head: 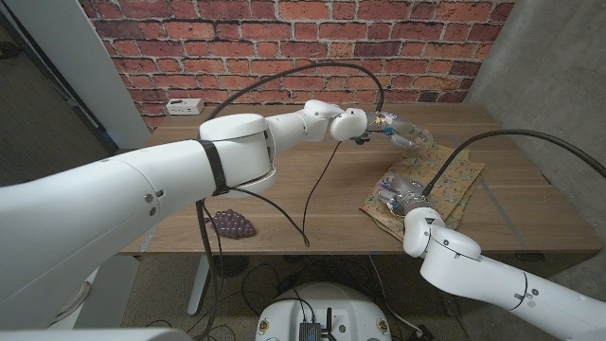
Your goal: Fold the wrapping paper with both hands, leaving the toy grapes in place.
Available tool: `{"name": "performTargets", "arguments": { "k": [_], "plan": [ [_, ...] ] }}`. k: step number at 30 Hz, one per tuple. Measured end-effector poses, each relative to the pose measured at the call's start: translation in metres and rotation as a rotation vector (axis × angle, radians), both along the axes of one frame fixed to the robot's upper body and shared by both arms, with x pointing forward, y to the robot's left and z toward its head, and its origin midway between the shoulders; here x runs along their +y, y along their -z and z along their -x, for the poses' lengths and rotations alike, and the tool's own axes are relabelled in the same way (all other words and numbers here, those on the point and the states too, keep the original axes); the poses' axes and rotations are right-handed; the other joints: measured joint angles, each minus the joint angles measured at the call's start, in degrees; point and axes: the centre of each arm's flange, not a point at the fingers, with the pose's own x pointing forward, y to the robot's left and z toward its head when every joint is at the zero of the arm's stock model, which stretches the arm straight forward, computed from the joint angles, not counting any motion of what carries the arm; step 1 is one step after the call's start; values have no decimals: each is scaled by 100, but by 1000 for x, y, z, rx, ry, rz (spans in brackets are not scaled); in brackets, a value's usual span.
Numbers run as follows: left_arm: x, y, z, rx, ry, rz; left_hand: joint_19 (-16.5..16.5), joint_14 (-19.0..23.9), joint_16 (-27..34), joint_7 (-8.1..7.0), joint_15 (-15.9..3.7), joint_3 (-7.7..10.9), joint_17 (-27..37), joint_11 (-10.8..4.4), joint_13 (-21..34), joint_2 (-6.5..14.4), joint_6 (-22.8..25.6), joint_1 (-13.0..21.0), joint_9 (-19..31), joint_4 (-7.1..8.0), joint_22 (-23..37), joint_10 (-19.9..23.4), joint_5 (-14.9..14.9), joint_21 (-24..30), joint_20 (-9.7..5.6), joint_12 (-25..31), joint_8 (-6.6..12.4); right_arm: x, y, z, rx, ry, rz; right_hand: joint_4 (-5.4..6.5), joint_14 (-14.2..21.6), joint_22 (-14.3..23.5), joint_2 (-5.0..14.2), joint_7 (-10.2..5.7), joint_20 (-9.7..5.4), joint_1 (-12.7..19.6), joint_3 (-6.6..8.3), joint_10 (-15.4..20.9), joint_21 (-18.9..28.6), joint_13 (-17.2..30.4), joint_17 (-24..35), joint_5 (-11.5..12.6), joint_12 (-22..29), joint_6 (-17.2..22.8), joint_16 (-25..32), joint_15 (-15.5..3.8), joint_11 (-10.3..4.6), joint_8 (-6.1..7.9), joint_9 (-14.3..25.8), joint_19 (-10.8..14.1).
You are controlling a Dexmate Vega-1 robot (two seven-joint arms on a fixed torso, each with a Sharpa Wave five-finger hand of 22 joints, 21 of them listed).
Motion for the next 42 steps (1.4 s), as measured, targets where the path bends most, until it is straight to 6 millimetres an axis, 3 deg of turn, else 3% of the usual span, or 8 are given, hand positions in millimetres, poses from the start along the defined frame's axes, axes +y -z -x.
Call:
{"name": "performTargets", "arguments": {
  "k": [12,18,23,35,40,42],
  "plan": [
    [-5,6,-4,-46,-81,-115,-157,-41,-46,20,86,76,16,54,0,-15,166,-241,0,75,0,20,0,-150,51,-4,-26,20,-9,6,-51,-86,77,-44,0,0,-52,-22,1,7,-44,1,1,-1,0,0,0,22,0,0,-1,25,0,0],
    [-6,10,-6,-61,-123,-149,-240,-153,-46,179,121,160,16,75,1,38,7,-339,17,159,0,-62,-1,-194,91,-48,-93,31,-11,9,-53,-137,104,-66,44,0,-52,-22,1,7,-65,9,1,-1,1,0,11,22,0,0,7,45,0,0],
    [-12,13,-8,-66,-167,-168,-361,-328,-69,223,147,239,43,105,1,31,-180,-483,17,238,1,-236,-1,-259,92,-112,-155,36,-11,9,-49,-163,114,-67,44,0,-51,-22,1,7,-67,23,1,-1,1,0,26,22,0,0,21,46,-1,0],
    [-20,32,-18,-95,-313,-204,-535,-606,-69,324,197,309,69,157,1,-75,-526,-784,16,307,13,-552,-2,-380,61,-134,-156,40,-11,17,-63,-193,109,-66,44,0,-97,-21,2,-39,-115,23,1,-1,-13,15,26,22,0,0,20,46,-1,0],
    [-23,42,-18,-97,-340,-226,-607,-623,-59,353,175,308,69,62,1,-125,-556,-980,16,307,13,-475,-2,-427,71,-120,-156,39,-12,19,-73,-199,103,-66,43,0,-97,-20,2,-39,-115,23,1,-1,-27,24,26,21,0,0,20,46,-1,0],
    [-24,47,-18,-94,-354,-239,-607,-508,1,378,146,308,69,96,1,-157,-530,-1061,11,307,13,-360,-2,-427,71,-66,-141,38,-12,21,-79,-200,98,-67,43,0,-97,1,2,-39,-115,2,1,-1,-27,24,25,0,0,0,40,46,-1,0]
  ]
}}
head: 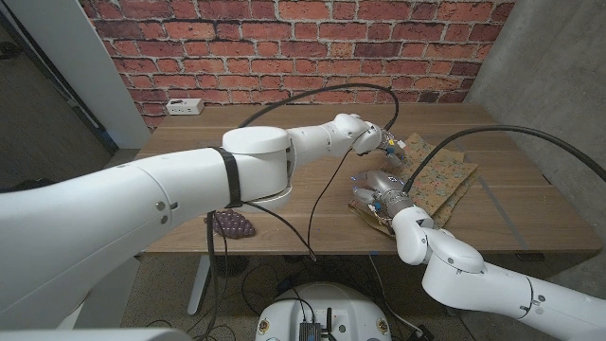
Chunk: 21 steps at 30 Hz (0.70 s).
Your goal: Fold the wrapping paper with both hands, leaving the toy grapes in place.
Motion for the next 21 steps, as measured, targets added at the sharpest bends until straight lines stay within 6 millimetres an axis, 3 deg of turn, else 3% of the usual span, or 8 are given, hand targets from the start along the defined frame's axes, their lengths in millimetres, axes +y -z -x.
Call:
{"name": "performTargets", "arguments": {
  "k": [6,10,13,17,21],
  "plan": [
    [-1,10,0,14,-28,-13,132,298,70,101,113,94,-16,164,-44,-56,36,-149,-11,1,0,223,23,0,81,43,32,-3,-2,4,-18,1,-10,0,0,0,-23,0,0,-23,0,0,0,0,0,0,0,0,0,0,1,0,0,0],
    [-1,14,-1,24,-41,-11,253,326,70,122,149,150,-16,277,-43,-49,14,-185,-22,-8,0,187,49,28,45,44,29,-4,-2,5,-24,3,-15,0,0,0,-23,0,0,-23,0,0,0,0,0,18,0,0,0,0,0,0,0,0],
    [-1,16,-1,35,-48,-10,313,304,70,129,185,191,-16,277,-42,-77,3,-213,-24,-13,-1,188,49,28,43,43,26,-7,-2,5,-26,7,-23,0,0,0,-22,0,0,-22,0,0,0,0,1,23,0,0,0,0,0,0,0,0],
    [2,16,-2,50,-44,-11,346,304,37,-3,185,235,-42,261,-39,-77,21,-258,-24,-58,-1,204,49,72,75,42,9,-9,-2,5,-30,14,-34,0,0,0,-22,0,0,-22,0,0,0,0,-12,23,0,1,0,0,0,0,0,0],
    [9,11,-4,74,-12,-12,419,367,38,-140,122,286,-42,147,-14,-77,129,-258,-23,-109,-16,253,49,73,88,45,55,-15,0,2,-25,31,-56,0,0,0,-21,-22,0,-24,0,0,0,0,-10,23,0,-21,0,0,0,0,-1,0]
  ]
}}
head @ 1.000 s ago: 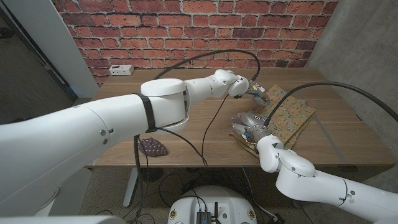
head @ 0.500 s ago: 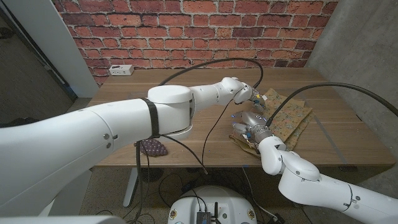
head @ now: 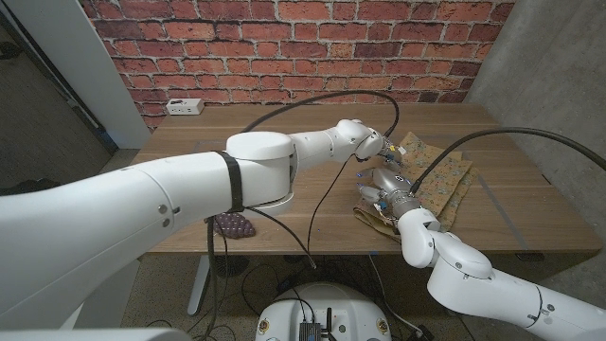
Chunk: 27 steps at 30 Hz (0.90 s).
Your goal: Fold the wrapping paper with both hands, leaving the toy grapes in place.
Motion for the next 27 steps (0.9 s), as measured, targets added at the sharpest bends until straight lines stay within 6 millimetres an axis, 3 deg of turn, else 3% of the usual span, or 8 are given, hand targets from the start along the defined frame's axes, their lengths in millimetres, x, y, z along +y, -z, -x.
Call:
{"name": "performTargets", "arguments": {
  "k": [5,13,15,18,22,25,27],
  "plan": [
    [17,-5,-7,4,25,28,14,41,0,-92,-41,40,-27,-58,-15,0,94,0,23,-40,0,17,0,0,15,6,54,-6,2,-2,-7,28,-32,24,-4,0,122,-9,-32,3,24,-15,0,0,27,0,0,-9,0,-1,-15,0,0,-33],
    [69,-11,-22,-47,65,124,45,257,3,-175,-135,205,-26,-187,-14,0,384,0,13,-160,1,174,0,-29,46,44,78,-19,4,-4,-35,112,-80,24,-54,0,121,-9,34,2,24,-32,0,0,26,0,0,-9,-23,-11,-32,0,0,-98],
    [75,-12,-21,-64,84,140,66,288,3,-190,-165,235,-46,-202,-15,0,445,0,13,-190,1,205,0,-29,67,44,105,-22,4,-4,-40,128,-87,24,-54,0,121,-9,55,2,24,-32,0,0,26,0,0,-9,-23,-11,-32,0,0,-112],
    [80,-14,-12,-90,141,181,86,309,3,-232,-162,275,-53,-223,-15,0,503,0,14,-230,1,226,-7,-28,86,44,105,-27,4,-4,-48,160,-98,24,-53,0,121,-9,106,2,24,-32,0,0,26,0,0,-9,-23,-11,-32,0,0,-104],
    [71,-20,13,-122,253,222,170,349,-19,-298,-184,282,-53,-252,-14,1,569,4,14,-353,1,256,-50,-28,63,44,105,-31,5,-4,-51,189,-110,24,-53,0,121,-9,135,2,24,-31,0,0,26,0,0,-9,-23,-11,-32,0,0,-93],
    [65,-23,26,-132,308,235,348,512,-34,-357,-197,284,-52,-270,-10,-18,854,140,19,-579,1,483,-72,-28,96,105,158,-33,5,-4,-53,201,-115,24,-53,0,120,-9,134,2,24,-31,0,0,26,0,0,-9,-23,-11,-32,0,0,-93],
    [62,-27,41,-139,359,259,607,802,5,-315,-215,288,-43,-232,17,-22,1270,145,34,-739,12,800,-117,39,125,207,239,-36,5,-4,-55,215,-121,24,-53,0,120,-9,134,2,24,-31,0,0,26,0,0,-8,-23,-11,-32,0,0,-93]
  ]
}}
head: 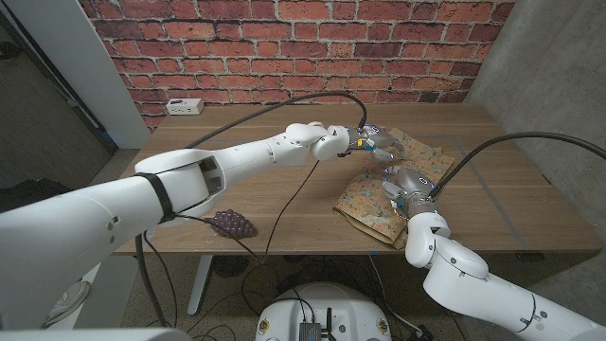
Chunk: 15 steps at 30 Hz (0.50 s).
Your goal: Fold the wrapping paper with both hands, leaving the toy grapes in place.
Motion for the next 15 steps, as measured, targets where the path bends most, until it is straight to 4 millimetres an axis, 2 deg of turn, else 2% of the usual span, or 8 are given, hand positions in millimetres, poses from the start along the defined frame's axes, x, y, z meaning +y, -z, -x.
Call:
{"name": "performTargets", "arguments": {
  "k": [4,7,9,11,14,15],
  "plan": [
    [-3,-4,19,-18,53,13,639,898,298,290,-117,13,127,56,120,102,1042,113,61,-292,52,869,0,224,120,295,203,-4,0,0,-4,16,-10,0,0,0,0,0,0,0,0,0,0,0,0,0,0,0,0,0,0,0,0,0],
    [-3,-4,26,-29,67,7,1102,1619,768,542,-175,36,430,46,365,153,1869,425,222,-506,81,1656,40,434,124,691,518,-7,-2,-1,-7,26,-17,0,0,0,0,0,0,0,0,0,0,0,0,0,0,0,0,0,0,0,0,0],
    [-3,-5,33,-38,80,13,1389,2038,1210,683,-159,53,835,54,654,224,2238,714,426,-677,128,2056,50,616,76,1045,786,-9,-2,-1,-10,32,-23,0,0,0,0,0,0,0,0,0,0,0,0,0,0,0,0,0,0,0,0,0],
    [-2,-5,40,-55,87,17,1686,2375,1859,776,-121,12,1528,92,1149,271,2532,1130,770,-923,215,2377,90,892,-10,1536,1151,-12,-3,-2,-13,41,-30,0,0,0,0,0,0,0,0,0,0,0,0,0,0,0,0,0,0,0,0,0],
    [-1,-5,37,-72,66,5,2061,2629,2874,773,-174,-121,2636,82,1974,244,2825,1715,1378,-1136,347,2758,129,1367,-125,2251,1741,-15,-5,-3,-17,48,-33,-24,0,0,0,0,-1,0,-24,0,0,0,0,0,0,0,0,0,0,0,0,0],
    [0,-5,44,-77,78,15,2202,2735,3150,739,-213,-134,2920,68,2216,224,2898,1885,1562,-1182,379,2877,168,1526,-177,2455,1926,-15,-4,-3,-15,49,-38,-24,0,0,0,0,-1,0,-24,0,0,0,-1,0,0,0,0,0,0,0,0,0]
  ]
}}
